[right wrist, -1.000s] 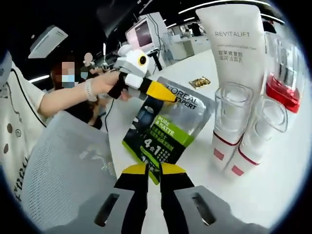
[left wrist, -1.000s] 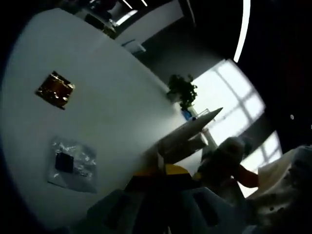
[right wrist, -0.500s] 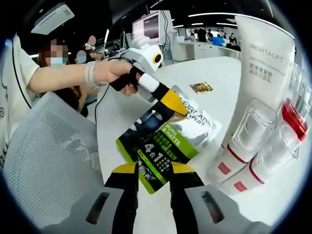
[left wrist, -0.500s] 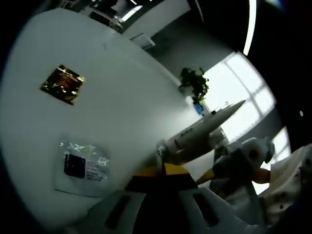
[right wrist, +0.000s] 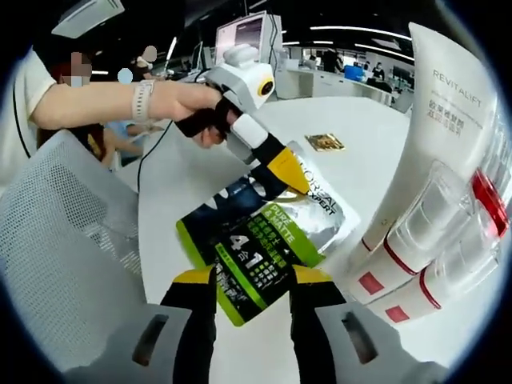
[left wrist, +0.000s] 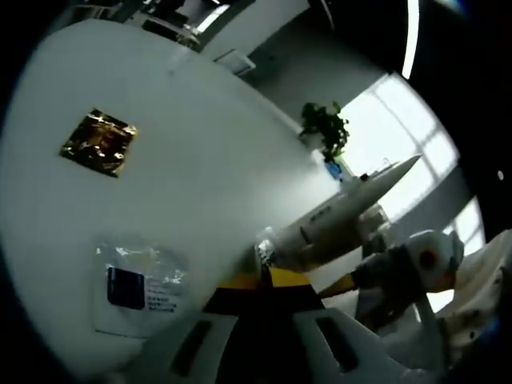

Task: Arrange the skincare products in the storage area until every visible bottle or jar stands upright without overlapping.

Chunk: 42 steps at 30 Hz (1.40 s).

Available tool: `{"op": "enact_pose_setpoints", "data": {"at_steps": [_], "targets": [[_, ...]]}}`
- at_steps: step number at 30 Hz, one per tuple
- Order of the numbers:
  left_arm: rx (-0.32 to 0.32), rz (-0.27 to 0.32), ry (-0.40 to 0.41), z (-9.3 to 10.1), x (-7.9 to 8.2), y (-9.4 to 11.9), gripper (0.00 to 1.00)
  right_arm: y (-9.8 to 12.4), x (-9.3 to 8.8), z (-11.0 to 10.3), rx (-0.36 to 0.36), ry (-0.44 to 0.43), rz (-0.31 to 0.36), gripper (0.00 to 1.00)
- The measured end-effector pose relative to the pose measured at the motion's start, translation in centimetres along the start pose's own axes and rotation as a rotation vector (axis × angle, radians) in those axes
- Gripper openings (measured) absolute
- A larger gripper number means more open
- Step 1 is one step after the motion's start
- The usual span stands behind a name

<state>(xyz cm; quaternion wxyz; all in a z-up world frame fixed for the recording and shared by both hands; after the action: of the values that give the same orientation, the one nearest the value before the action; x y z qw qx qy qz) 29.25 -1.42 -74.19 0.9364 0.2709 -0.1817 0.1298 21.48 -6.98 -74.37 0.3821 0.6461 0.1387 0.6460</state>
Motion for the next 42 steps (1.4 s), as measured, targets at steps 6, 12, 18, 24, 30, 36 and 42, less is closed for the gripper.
{"op": "enact_pose_setpoints", "data": {"at_steps": [6, 12, 18, 24, 30, 36, 42], "targets": [[0.014, 0.017, 0.013, -0.4, 0.2, -0.4, 0.0, -0.4, -0.8, 0.3, -0.008, -0.004, -0.03, 0.43], [0.026, 0.01, -0.014, -0.7, 0.6, -0.7, 0.0, -0.7, -0.9, 0.6, -0.035, -0.018, -0.039, 0.43], [0.042, -0.007, -0.052, -0.8, 1.2, -1.1, 0.0, -1.1, -0.7, 0.2, -0.041, 0.02, -0.047, 0.42], [0.05, 0.012, -0.045, -1.1, 1.9, -1.4, 0.0, -1.0, -0.8, -0.3, -0.031, 0.038, -0.047, 0.41], [0.054, 0.045, -0.021, -1.5, 2.9, -1.6, 0.0, -0.4, -0.5, -0.4, -0.022, 0.006, -0.038, 0.36], [0.055, 0.03, -0.045, -1.4, 3.0, -2.1, 0.0, -0.5, -0.1, -0.6, -0.036, 0.06, -0.042, 0.38], [0.06, 0.004, -0.089, -1.4, 3.2, -2.4, 0.0, -0.5, -0.3, 0.0, -0.057, 0.062, -0.053, 0.39]]}}
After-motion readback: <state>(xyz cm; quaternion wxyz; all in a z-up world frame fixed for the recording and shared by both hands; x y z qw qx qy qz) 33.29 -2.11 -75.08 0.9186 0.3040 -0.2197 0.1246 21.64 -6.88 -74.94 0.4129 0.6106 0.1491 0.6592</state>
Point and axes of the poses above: the point that each gripper's makers call its tool centre point, and the gripper's own axes: y roughly backward along the fingers, z roughly to its right, x roughly out of its top, the point moved 1 cm from there along y, roughly backward along the fingers, and after that the axes turned 11 degrees about y, right-handed, at the moved point
